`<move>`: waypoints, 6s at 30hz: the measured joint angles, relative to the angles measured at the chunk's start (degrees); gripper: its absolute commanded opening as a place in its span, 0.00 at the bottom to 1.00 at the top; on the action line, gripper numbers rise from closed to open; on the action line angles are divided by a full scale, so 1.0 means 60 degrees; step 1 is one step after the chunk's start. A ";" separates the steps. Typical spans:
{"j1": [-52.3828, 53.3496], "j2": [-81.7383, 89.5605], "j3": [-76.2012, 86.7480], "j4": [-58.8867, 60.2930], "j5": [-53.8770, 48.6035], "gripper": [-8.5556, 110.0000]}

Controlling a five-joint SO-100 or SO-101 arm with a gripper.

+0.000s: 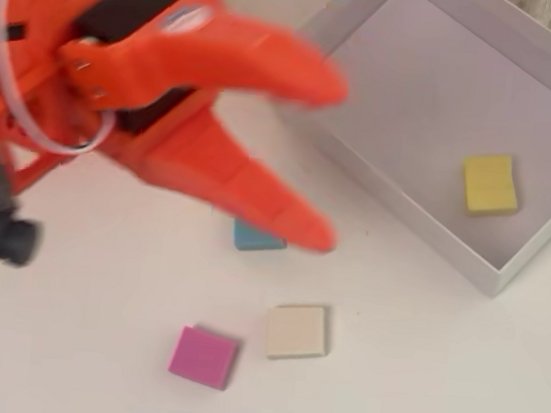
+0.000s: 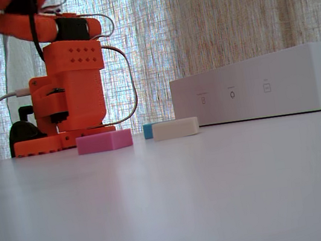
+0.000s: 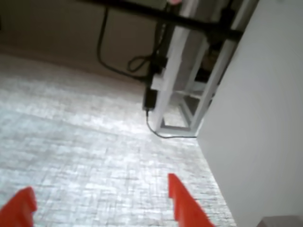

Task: Grasp the yellow cuboid and put it in the bin.

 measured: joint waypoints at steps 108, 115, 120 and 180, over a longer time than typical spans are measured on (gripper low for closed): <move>0.1553 0.3340 0.3018 0.7852 0.0659 0.00; 0.1553 0.3340 0.3018 0.7852 0.0659 0.00; 0.1553 0.3340 0.3018 0.7852 0.0659 0.00; 0.1553 0.3340 0.3018 0.7852 0.0659 0.00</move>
